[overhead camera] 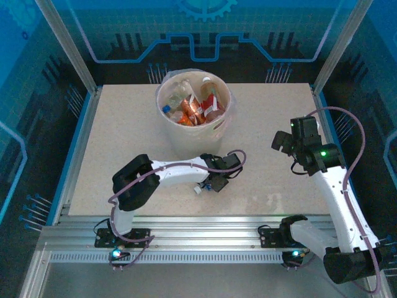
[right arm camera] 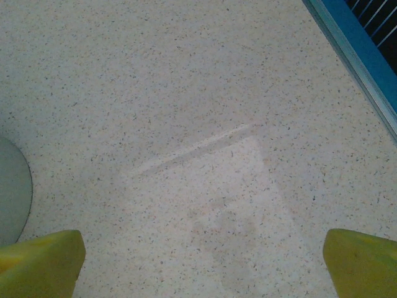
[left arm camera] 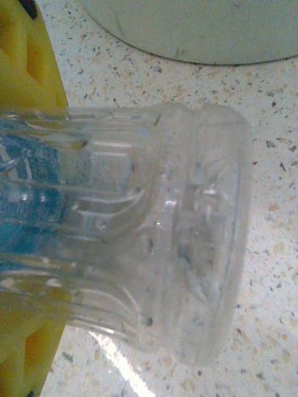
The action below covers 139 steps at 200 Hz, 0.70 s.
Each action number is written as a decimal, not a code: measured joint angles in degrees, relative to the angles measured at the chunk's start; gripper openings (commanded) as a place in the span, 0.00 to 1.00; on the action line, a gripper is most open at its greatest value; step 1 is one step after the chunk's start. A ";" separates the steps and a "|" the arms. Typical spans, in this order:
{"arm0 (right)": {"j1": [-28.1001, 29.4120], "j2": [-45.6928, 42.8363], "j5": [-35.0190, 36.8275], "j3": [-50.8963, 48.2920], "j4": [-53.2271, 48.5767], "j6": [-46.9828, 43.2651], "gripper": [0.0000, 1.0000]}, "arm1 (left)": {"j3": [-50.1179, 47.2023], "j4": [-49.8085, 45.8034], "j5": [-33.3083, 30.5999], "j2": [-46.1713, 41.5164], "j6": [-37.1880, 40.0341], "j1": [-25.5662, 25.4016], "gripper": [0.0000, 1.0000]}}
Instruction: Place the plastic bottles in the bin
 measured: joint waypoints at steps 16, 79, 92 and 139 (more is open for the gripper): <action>0.00 -0.20 0.02 0.00 0.00 0.00 1.00 | -0.17 -0.07 1.40 -2.93 0.37 -0.07 0.56; -0.07 -1.97 0.26 0.00 0.13 0.00 1.00 | 2.16 1.68 10.56 -25.75 3.28 -0.26 0.54; -0.11 -2.10 0.28 0.00 0.33 -0.02 1.00 | 4.37 1.73 11.63 -28.70 4.15 0.22 0.54; -0.11 -2.58 0.26 -0.42 0.61 -0.02 1.00 | 11.82 3.45 12.33 -33.40 8.41 7.17 0.54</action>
